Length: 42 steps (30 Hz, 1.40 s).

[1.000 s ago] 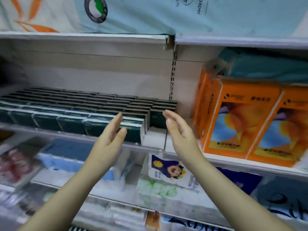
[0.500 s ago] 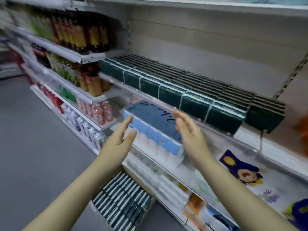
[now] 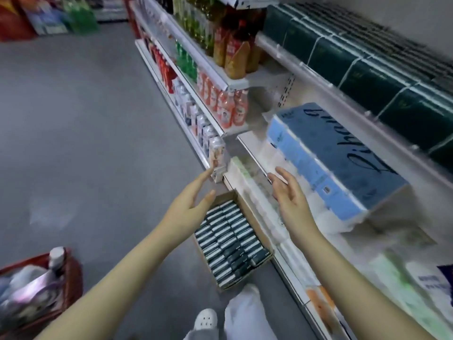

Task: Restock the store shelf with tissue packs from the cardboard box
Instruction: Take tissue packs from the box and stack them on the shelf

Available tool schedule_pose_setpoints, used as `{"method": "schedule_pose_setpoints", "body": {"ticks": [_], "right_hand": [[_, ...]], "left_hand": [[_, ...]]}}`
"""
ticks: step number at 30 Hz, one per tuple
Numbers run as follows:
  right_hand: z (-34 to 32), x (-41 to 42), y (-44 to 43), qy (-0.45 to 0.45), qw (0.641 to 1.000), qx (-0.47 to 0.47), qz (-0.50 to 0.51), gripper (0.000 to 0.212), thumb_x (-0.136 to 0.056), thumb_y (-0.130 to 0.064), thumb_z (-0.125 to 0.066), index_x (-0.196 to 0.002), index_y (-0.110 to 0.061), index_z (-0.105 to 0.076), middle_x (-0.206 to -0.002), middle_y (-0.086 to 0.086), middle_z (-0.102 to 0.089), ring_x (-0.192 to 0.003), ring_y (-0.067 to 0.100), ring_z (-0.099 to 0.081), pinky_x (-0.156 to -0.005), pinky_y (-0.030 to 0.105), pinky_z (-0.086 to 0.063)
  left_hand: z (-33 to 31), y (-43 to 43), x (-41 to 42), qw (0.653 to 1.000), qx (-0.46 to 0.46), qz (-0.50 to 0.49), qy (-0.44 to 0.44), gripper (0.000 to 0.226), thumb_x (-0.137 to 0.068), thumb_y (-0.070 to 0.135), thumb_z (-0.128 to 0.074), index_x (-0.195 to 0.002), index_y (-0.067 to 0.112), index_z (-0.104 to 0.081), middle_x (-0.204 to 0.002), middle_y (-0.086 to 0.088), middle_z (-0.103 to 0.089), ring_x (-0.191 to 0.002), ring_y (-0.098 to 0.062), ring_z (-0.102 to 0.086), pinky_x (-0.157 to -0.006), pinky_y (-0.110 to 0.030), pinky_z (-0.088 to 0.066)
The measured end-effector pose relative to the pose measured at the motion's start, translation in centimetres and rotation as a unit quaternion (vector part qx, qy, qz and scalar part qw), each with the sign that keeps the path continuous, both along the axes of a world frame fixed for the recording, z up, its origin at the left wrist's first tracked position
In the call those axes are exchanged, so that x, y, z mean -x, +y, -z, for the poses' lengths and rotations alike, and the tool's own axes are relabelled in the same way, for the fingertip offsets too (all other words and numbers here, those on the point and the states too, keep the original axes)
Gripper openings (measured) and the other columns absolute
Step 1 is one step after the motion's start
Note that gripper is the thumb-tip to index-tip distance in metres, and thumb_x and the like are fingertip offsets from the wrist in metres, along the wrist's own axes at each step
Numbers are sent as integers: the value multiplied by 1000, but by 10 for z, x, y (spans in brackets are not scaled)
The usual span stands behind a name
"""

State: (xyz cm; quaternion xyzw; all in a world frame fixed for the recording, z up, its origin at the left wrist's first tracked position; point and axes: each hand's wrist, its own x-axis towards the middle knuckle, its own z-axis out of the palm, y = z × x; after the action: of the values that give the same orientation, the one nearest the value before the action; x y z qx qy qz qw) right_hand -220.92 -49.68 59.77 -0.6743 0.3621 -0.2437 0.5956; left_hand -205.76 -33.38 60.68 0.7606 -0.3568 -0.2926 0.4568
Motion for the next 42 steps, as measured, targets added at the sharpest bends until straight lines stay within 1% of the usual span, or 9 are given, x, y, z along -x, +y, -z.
{"method": "schedule_pose_setpoints", "body": {"ticks": [6, 10, 15, 23, 27, 32, 35, 38, 42], "right_hand": [[63, -16, -30, 109, 992, -46, -42, 32, -101, -34, -46, -132, -29, -52, -133, -17, -55, -125, 5, -51, -108, 27, -38], [109, -16, -56, 160, 981, -92, -58, 21, -101, -30, -46, -121, -32, -54, -133, -3, -58, -125, 10, -51, -113, 38, -36], [184, -9, -86, 239, 958, -147, -60, 23, -102, -33, -46, -122, -31, -57, -137, -1, -55, -129, 15, -49, -112, 37, -37], [372, 13, -106, 441, 867, -218, -76, 27, -102, -27, -43, -125, -17, -53, -118, 2, -58, -118, 24, -50, -87, 30, -39], [479, 15, -106, 484, 836, -247, -74, 46, -102, -32, -46, -145, -19, -41, -141, 9, -49, -127, 30, -49, -101, 37, -40], [589, 8, -113, 500, 802, -324, 41, 52, -100, -33, -48, -149, -21, -36, -124, 8, -52, -93, 22, -55, -80, 33, -41], [631, 7, -117, 519, 769, -365, 78, 53, -101, -33, -43, -151, -19, -30, -135, 3, -44, -115, 26, -48, -91, 33, -34], [660, 1, -124, 551, 755, -346, 84, 52, -102, -27, -40, -151, -14, -30, -147, 7, -42, -126, 30, -46, -87, 29, -33], [681, -9, -131, 546, 750, -362, 88, 56, -102, -23, -42, -154, -20, -22, -148, 9, -40, -119, 28, -48, -90, 32, -40]], "left_hand": [[51, -23, -10, 996, -43, -47, 70, 49, -100, 39, -43, -147, 39, -28, -142, 25, -33, -120, 15, -36, -96, -2, -25], [93, -49, -10, 987, -62, -82, 125, 39, -101, 35, -44, -138, 42, -34, -138, 23, -40, -125, 3, -40, -95, -5, -32], [160, -77, -3, 972, -113, -113, 175, 45, -102, 33, -44, -146, 33, -36, -148, 15, -39, -132, -5, -40, -108, -25, -32], [331, -108, 22, 926, -206, -160, 275, 44, -103, 26, -43, -147, 26, -36, -140, 13, -43, -126, -2, -39, -100, -18, -29], [438, -127, 35, 899, -231, -178, 326, 44, -103, 27, -43, -147, 24, -39, -146, 10, -45, -132, -6, -41, -104, -20, -31], [543, -149, 47, 870, -244, -187, 385, 40, -103, 23, -43, -144, 23, -41, -142, 10, -47, -125, -3, -45, -91, -9, -35], [580, -153, 54, 863, -255, -180, 398, 39, -103, 25, -44, -142, 25, -43, -138, 12, -48, -118, 0, -45, -74, 2, -38], [608, -152, 58, 860, -263, -171, 403, 39, -103, 25, -44, -142, 25, -44, -138, 12, -50, -115, 2, -48, -78, -4, -39], [628, -149, 60, 856, -275, -164, 406, 38, -102, 23, -45, -141, 25, -46, -134, 13, -52, -102, 11, -51, -71, 0, -42]]}}
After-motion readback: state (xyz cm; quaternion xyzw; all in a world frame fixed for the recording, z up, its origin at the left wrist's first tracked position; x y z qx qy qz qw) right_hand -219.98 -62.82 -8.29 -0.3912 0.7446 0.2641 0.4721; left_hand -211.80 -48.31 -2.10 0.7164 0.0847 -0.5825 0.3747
